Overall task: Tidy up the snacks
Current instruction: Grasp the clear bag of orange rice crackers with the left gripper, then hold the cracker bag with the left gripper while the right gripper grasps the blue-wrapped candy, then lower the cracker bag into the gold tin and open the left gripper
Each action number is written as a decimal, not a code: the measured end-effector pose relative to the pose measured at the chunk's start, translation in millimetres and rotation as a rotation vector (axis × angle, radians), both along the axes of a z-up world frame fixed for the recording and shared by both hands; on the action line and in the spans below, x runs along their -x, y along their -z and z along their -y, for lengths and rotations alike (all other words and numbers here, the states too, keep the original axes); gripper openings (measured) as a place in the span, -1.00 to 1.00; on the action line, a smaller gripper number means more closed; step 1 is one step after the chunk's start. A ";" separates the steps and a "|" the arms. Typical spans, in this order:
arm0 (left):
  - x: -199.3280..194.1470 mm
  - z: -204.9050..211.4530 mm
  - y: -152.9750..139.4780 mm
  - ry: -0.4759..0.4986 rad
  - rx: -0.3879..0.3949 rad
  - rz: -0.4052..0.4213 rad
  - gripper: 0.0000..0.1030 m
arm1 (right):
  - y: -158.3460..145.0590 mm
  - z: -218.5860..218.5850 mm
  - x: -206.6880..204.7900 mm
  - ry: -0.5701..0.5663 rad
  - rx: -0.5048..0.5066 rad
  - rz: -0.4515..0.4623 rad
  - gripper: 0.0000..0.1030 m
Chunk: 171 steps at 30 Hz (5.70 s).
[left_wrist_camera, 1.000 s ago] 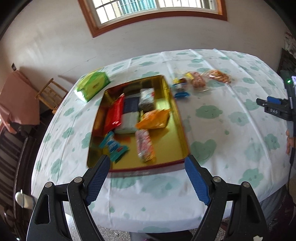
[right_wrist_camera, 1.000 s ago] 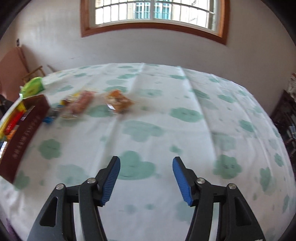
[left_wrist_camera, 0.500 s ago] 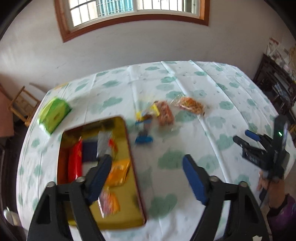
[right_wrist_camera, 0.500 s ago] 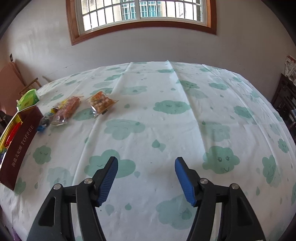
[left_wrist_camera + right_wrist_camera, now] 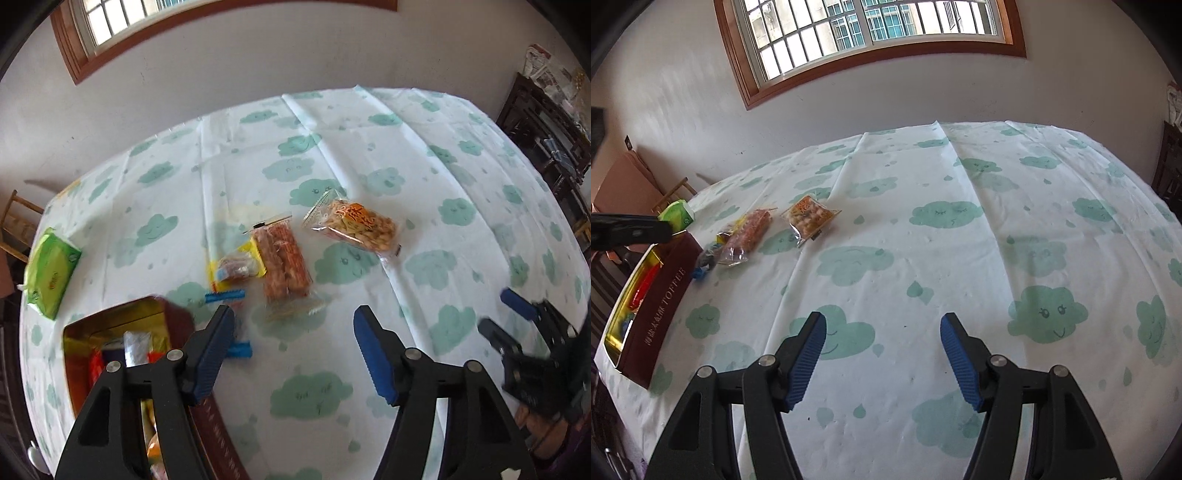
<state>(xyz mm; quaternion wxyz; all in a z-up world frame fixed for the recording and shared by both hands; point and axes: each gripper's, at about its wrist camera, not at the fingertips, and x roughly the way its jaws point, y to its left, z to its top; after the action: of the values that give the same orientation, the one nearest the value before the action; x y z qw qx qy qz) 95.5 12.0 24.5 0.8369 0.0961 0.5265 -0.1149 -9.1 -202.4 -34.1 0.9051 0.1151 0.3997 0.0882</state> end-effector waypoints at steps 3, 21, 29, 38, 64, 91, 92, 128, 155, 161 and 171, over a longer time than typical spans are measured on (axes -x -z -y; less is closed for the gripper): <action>-22.3 8.2 15.1 -0.005 -0.023 -0.038 0.25 | -0.4 0.8 0.4 -0.004 -0.013 0.006 0.29; -85.2 18.1 70.6 -0.106 0.004 -0.206 -0.36 | 0.6 5.8 0.8 -0.036 -0.089 0.011 0.30; -18.5 17.0 35.9 -0.121 0.127 -0.125 -0.37 | 1.9 9.7 0.0 -0.033 -0.115 0.006 0.31; 99.2 -33.8 -25.2 -0.222 0.243 0.013 -0.36 | -1.2 5.3 2.7 -0.059 -0.104 0.025 0.31; 164.1 -116.0 -46.0 -0.289 0.242 0.080 -0.36 | -14.2 -203.4 -103.3 -0.434 -0.156 -0.061 -0.16; 170.2 -132.8 -46.9 -0.315 0.247 0.088 -0.36 | -15.5 -174.9 -51.6 -0.437 0.133 -0.036 -0.53; 170.8 -133.0 -47.5 -0.316 0.245 0.090 -0.36 | -16.1 -165.6 -41.8 -0.427 0.140 -0.034 -0.53; 156.8 -158.5 0.1 -0.343 0.189 0.066 -0.35 | -4.0 -94.7 9.7 -0.281 0.116 -0.013 -0.52; 150.4 -141.6 22.4 -0.309 0.161 0.024 -0.35 | -3.9 -93.9 9.7 -0.280 0.112 -0.015 -0.51; 151.3 -140.0 21.5 -0.306 0.141 0.043 -0.38 | -4.0 -93.9 9.6 -0.281 0.113 -0.015 -0.51; 158.8 -137.3 13.6 -0.315 0.081 0.105 -0.32 | -4.2 -94.0 9.6 -0.281 0.114 -0.015 -0.51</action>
<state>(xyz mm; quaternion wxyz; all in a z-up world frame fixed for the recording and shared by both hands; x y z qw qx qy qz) -63.4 149.3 10.9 0.8742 -0.0154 0.4853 0.0015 -18.7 -108.5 -29.9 0.8859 0.0074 0.4229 0.1903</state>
